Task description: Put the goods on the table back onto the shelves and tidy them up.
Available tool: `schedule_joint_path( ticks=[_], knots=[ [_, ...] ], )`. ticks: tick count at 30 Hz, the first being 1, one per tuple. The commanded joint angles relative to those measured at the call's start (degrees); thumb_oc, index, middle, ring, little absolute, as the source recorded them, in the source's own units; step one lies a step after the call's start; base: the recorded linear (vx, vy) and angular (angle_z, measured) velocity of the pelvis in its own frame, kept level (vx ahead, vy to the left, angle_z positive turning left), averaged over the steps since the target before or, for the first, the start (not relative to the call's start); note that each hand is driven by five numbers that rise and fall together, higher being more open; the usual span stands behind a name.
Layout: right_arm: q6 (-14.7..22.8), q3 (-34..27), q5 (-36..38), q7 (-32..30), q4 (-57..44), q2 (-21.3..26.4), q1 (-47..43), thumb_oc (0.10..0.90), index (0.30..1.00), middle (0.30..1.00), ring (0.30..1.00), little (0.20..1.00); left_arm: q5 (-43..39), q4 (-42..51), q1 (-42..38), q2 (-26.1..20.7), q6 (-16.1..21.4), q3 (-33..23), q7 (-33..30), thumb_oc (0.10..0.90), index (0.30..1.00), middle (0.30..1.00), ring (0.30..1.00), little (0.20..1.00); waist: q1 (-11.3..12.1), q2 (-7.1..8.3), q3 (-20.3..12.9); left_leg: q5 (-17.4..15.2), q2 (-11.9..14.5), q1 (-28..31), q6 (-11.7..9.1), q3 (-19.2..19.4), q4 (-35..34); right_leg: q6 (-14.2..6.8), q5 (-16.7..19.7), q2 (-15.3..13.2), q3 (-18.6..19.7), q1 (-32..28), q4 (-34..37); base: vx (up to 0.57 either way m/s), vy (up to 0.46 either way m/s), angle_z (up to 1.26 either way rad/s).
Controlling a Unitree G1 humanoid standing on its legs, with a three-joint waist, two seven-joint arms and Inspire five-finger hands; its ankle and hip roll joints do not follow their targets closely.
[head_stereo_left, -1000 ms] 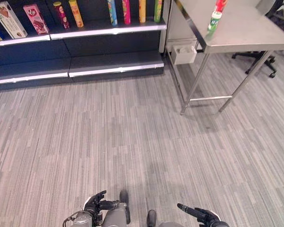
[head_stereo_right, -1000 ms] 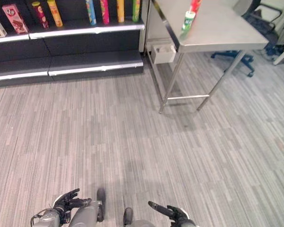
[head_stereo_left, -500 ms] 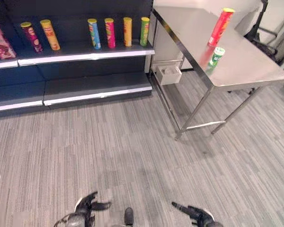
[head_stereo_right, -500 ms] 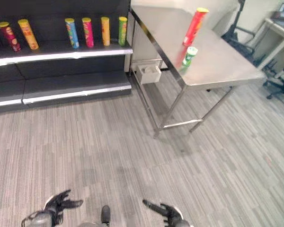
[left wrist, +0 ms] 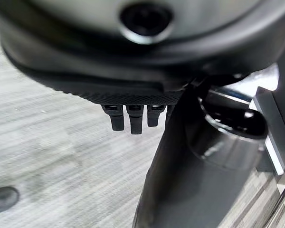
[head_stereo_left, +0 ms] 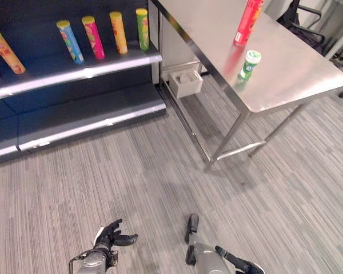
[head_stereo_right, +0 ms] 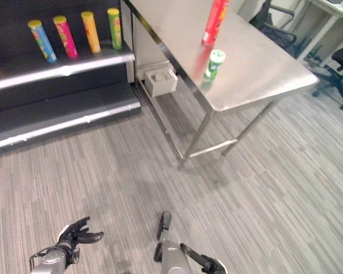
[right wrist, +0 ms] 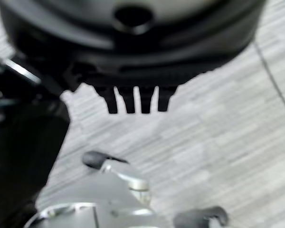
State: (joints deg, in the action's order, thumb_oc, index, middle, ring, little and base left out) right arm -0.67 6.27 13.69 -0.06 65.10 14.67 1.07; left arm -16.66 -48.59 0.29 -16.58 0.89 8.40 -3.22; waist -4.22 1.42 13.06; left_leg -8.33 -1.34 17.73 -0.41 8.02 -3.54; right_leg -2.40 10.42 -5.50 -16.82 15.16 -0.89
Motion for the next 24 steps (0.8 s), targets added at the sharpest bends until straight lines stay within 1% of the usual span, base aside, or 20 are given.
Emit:
schedule_joint_path(
  ticks=[1,2,3,5,6,7,8,9,10,11,12,13,15,16,19,20,21,22,23,24],
  knots=[
    [1.61,0.43,1.16,-0.96,-0.45,4.91,0.21,0.8,0.9,0.9,0.9,0.9,0.5,4.51,-0.25,-1.69,2.78,-0.12,-0.61,0.8,0.9,0.9,0.9,0.9,-0.01,0.71,-2.27,0.08,3.83,-8.1,-2.38,-2.11,6.7,-6.32,-1.48,-1.62,2.19,-6.77,2.93,0.43,-0.352,0.41],
    [1.75,0.3,1.29,-1.1,-0.84,5.24,0.4,0.8,0.9,0.9,0.9,0.9,0.34,4.78,0.12,-1.55,2.64,-0.21,-0.6,0.8,0.9,0.9,0.9,0.9,-0.15,0.59,-2.49,0.91,4.76,-8.74,-3.38,-1.9,9.6,-5.44,-2.47,-0.88,2.01,-7.74,2.96,0.34,-0.282,0.21],
    [1.72,0.34,1.37,-1.12,-1.08,5.66,0.46,0.8,0.9,0.9,0.9,0.9,0.0,5.28,0.57,-1.41,2.63,-0.45,-0.55,0.8,0.9,0.9,0.9,0.9,0.23,0.24,-2.33,1.93,5.58,-9.8,-4.21,-1.8,14.66,-4.5,-3.76,0.2,2.05,-9.37,3.23,0.22,-0.236,-0.13],
    [1.79,0.35,1.6,-1.47,-2.52,6.43,0.63,0.8,0.9,0.9,0.9,0.9,-1.34,6.62,1.32,-1.35,2.35,-0.69,-0.54,0.8,0.9,0.9,0.9,0.9,0.91,0.94,-1.07,7.76,6.85,-17.03,-5.13,-3.31,29.58,-2.01,-5.81,1.19,1.98,-12.04,3.63,0.15,-0.278,-0.25],
    [1.65,0.39,2.23,-2.12,-2.97,6.96,-0.04,0.8,0.9,0.9,0.9,0.9,-1.59,6.54,1.1,-1.11,2.23,-0.54,-1.04,0.8,0.9,0.9,0.9,0.9,1.85,1.97,0.74,10.89,6.7,-22.45,-4.7,-4.15,38.89,-0.57,-6.91,1.42,1.98,-14.02,4.33,0.12,-0.238,-0.2],
    [1.51,0.47,2.39,-2.26,-3.02,7.13,-0.37,0.8,0.9,0.9,0.9,0.9,-1.64,6.6,0.96,-1.13,2.21,-0.43,-1.18,0.8,0.9,0.9,0.9,0.9,2.03,2.28,1.1,9.83,6.94,-24.79,-4.21,-3.77,39.73,-0.61,-7.32,1.44,2.02,-14.6,4.61,0.14,-0.154,-0.16],
    [1.44,0.66,2.57,-2.3,-2.85,7.17,-0.56,0.8,0.9,0.9,0.9,0.9,-1.72,6.28,0.79,-0.95,2.23,-0.24,-1.22,0.8,0.9,0.9,0.9,0.9,2.47,2.24,1.5,8.36,7.4,-26.35,-3.98,-3.05,38.81,-0.8,-7.63,1.6,2.23,-15.59,4.99,0.23,0.017,-0.2],
    [1.49,0.7,2.93,-2.28,-3.3,7.27,-0.67,0.8,0.9,0.9,0.9,0.9,-1.82,5.91,0.73,-0.81,2.31,-0.12,-1.2,0.8,0.9,0.9,0.9,0.9,2.9,2.13,1.34,6.54,8.51,-26.5,-3.64,-1.58,29.8,-1.89,-8.22,0.88,2.59,-16.4,5.32,0.19,0.045,-0.28],
    [1.49,0.7,2.93,-2.28,-3.3,7.24,-0.69,0.8,0.9,0.9,0.9,0.9,-1.82,5.9,0.72,-0.85,2.31,-0.13,-1.2,0.8,0.9,0.9,0.9,0.9,2.83,2.39,1.19,6.95,8.19,-26.45,-3.56,-1.5,29.26,-1.93,-8.17,0.58,2.58,-16.23,5.32,0.25,0.208,-0.38],
    [1.75,1.23,2.52,-2.38,-3.6,7.78,-1.03,0.8,0.9,0.9,0.9,0.9,-2.0,6.13,0.98,-0.99,2.34,0.03,-1.41,0.8,0.9,0.9,0.9,0.9,3.87,1.35,1.3,8.37,7.15,-26.69,-3.98,-4.03,16.22,-2.62,-8.76,0.65,3.97,-16.45,5.22,0.18,0.222,-0.36],
    [1.72,1.5,1.92,-2.47,-3.6,8.06,-0.86,0.8,0.9,0.9,0.9,0.9,-2.02,5.61,1.28,-1.11,2.16,-0.03,-1.75,0.8,0.9,0.9,0.9,0.9,4.58,0.46,1.29,11.16,6.53,-26.81,-4.65,-7.65,10.73,-2.78,-9.14,1.23,4.94,-16.84,5.3,0.27,0.282,-0.38],
    [1.55,2.15,0.75,-2.1,-2.29,7.86,-1.59,0.8,0.9,0.9,0.9,0.9,-1.91,4.61,1.46,-0.66,2.19,0.1,-1.6,0.8,0.9,0.9,0.9,0.9,4.79,-0.39,0.68,10.71,6.62,-24.18,-4.96,-10.34,6.36,-2.91,-10.02,1.81,6.14,-17.36,4.67,0.18,0.18,-0.53],
    [1.69,1.62,0.52,-2.67,-1.7,7.29,-1.39,0.8,0.9,0.9,0.9,0.9,-1.53,3.42,1.18,-0.33,2.4,0.56,-1.81,0.8,0.9,0.9,0.9,0.9,4.14,-0.91,0.18,10.97,6.25,-23.78,-4.97,-10.99,6.86,-3.27,-9.71,1.07,6.41,-17.41,4.35,0.15,0.228,-0.9],
    [1.53,0.67,0.46,-3.16,-1.0,6.55,-1.13,0.8,0.9,0.9,0.9,0.9,-0.49,2.3,1.3,-0.44,2.29,0.44,-1.66,0.8,0.9,0.9,0.9,0.9,3.49,-1.17,-0.75,10.66,5.99,-21.53,-4.41,-10.04,4.04,-3.59,-9.44,0.45,7.57,-17.41,4.29,0.16,0.303,-0.97],
    [1.55,-0.77,1.02,-3.8,0.32,5.65,-1.43,0.8,0.9,0.9,0.9,0.9,1.83,-2.58,0.35,-1.04,2.36,0.02,-2.19,0.8,0.9,0.9,0.9,0.9,3.21,-1.16,-1.39,10.59,5.39,-18.73,-3.49,-6.65,1.38,-4.61,-8.98,-0.92,9.64,-16.65,3.3,0.11,0.276,-0.7],
    [1.86,-2.48,2.15,-4.56,0.25,5.86,-1.81,0.8,0.9,0.9,0.9,0.9,3.0,-5.31,-0.4,-1.83,2.72,-0.61,-2.83,0.8,0.9,0.9,0.9,0.9,2.89,-0.97,-1.53,10.23,4.98,-17.26,-2.99,-4.22,0.14,-5.51,-8.52,-1.7,10.79,-15.81,2.6,0.05,0.19,-0.56],
    [1.85,-2.5,2.14,-4.57,0.23,5.85,-1.8,0.8,0.9,0.9,0.9,0.9,3.0,-5.35,-0.43,-1.82,2.75,-0.6,-2.83,0.8,0.9,0.9,0.9,0.9,3.02,-0.97,-1.48,10.23,4.99,-17.16,-2.98,-4.1,0.09,-5.52,-8.53,-1.69,10.91,-15.82,2.57,0.06,0.215,-0.52],
    [2.54,-6.39,4.17,-5.71,-1.52,7.59,-1.13,0.8,0.9,0.9,0.9,0.9,3.99,-7.23,-0.37,-3.02,2.8,-1.83,-2.95,0.8,0.9,0.9,0.9,0.9,2.36,-0.67,-1.73,9.69,4.62,-15.97,-2.48,-2.27,-0.6,-6.34,-7.94,-2.27,11.92,-15.41,2.4,0.06,0.14,-0.75],
    [2.91,-9.31,4.99,-6.4,-3.44,9.2,0.02,0.8,0.9,0.9,0.9,0.9,4.34,-7.31,0.06,-3.63,2.75,-2.83,-2.78,0.8,0.9,0.9,0.9,0.9,1.99,-0.57,-1.98,9.36,4.42,-15.44,-2.28,-1.51,-0.84,-6.7,-7.69,-2.47,12.23,-15.24,2.42,0.12,0.197,-0.72],
    [3.35,-14.14,4.59,-7.47,-8.59,12.23,3.47,0.8,0.9,0.9,0.9,0.9,5.81,-7.14,1.32,-4.35,2.89,-3.9,-2.05,0.8,0.9,0.9,0.9,0.9,1.49,-0.49,-2.75,8.79,4.31,-14.44,-2.17,-0.3,-1.31,-7.35,-7.5,-2.94,12.45,-15.55,2.76,0.14,0.145,-0.61]
  ],
)
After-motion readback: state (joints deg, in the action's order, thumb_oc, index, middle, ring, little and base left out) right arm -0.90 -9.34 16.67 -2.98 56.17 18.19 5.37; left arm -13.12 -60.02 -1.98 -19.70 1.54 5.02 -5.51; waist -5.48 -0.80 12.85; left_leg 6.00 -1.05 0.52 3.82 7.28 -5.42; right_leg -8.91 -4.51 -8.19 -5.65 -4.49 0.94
